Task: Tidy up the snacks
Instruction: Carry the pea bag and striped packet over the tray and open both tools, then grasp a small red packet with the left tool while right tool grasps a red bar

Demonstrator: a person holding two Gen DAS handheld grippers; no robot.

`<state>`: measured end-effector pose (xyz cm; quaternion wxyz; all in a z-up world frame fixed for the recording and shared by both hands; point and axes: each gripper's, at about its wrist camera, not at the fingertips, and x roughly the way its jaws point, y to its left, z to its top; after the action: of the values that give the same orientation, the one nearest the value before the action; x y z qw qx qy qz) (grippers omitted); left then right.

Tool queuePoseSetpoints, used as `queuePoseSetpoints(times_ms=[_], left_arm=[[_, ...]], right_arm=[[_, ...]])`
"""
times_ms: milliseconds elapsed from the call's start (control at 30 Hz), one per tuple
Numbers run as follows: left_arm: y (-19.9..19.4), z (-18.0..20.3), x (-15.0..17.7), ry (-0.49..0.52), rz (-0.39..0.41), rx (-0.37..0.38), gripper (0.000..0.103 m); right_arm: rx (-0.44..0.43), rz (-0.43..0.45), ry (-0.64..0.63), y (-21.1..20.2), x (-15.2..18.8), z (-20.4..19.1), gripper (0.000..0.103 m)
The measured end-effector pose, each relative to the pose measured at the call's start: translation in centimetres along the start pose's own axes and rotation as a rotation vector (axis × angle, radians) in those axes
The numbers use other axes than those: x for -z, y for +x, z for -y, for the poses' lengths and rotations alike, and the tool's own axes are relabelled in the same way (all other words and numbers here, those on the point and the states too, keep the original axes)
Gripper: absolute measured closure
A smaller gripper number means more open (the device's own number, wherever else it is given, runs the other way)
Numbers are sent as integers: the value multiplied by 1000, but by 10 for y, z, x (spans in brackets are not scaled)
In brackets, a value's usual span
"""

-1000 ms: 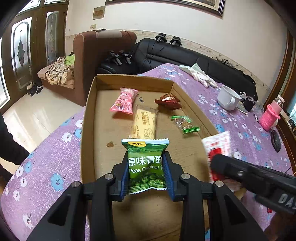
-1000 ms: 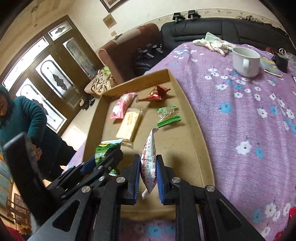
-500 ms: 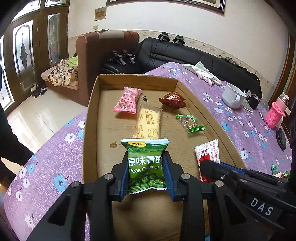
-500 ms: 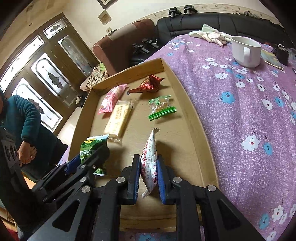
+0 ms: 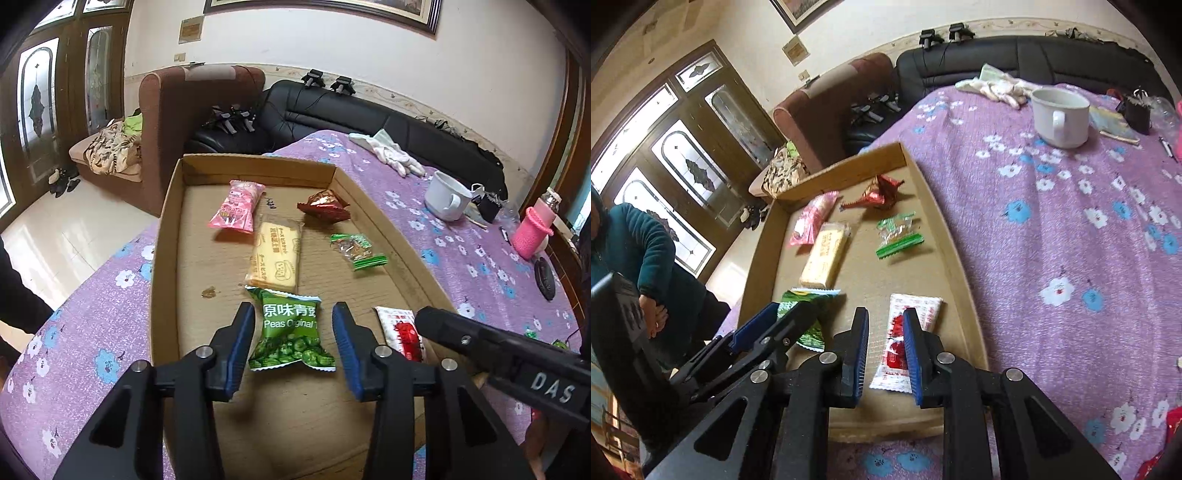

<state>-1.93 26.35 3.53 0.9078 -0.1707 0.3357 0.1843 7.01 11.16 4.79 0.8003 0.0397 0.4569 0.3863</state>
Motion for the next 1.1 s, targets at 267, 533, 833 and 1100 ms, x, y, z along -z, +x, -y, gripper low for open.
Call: queuePoseSetpoints(times_ms=[267,533,833,1100], left_arm=[[-4,3,0,10,16,14,60],[-9,7,0,28,34,15,59],[-11,10,2,45,48,2,58],[-39,41,4,150,113,-3,58]], right_arm=[[-27,23,44,-32,4,14,80],[18,83,31,-88,22,43,75],[113,219,152,-172,51,133,59],[194,309,361,-219,74,218,59]])
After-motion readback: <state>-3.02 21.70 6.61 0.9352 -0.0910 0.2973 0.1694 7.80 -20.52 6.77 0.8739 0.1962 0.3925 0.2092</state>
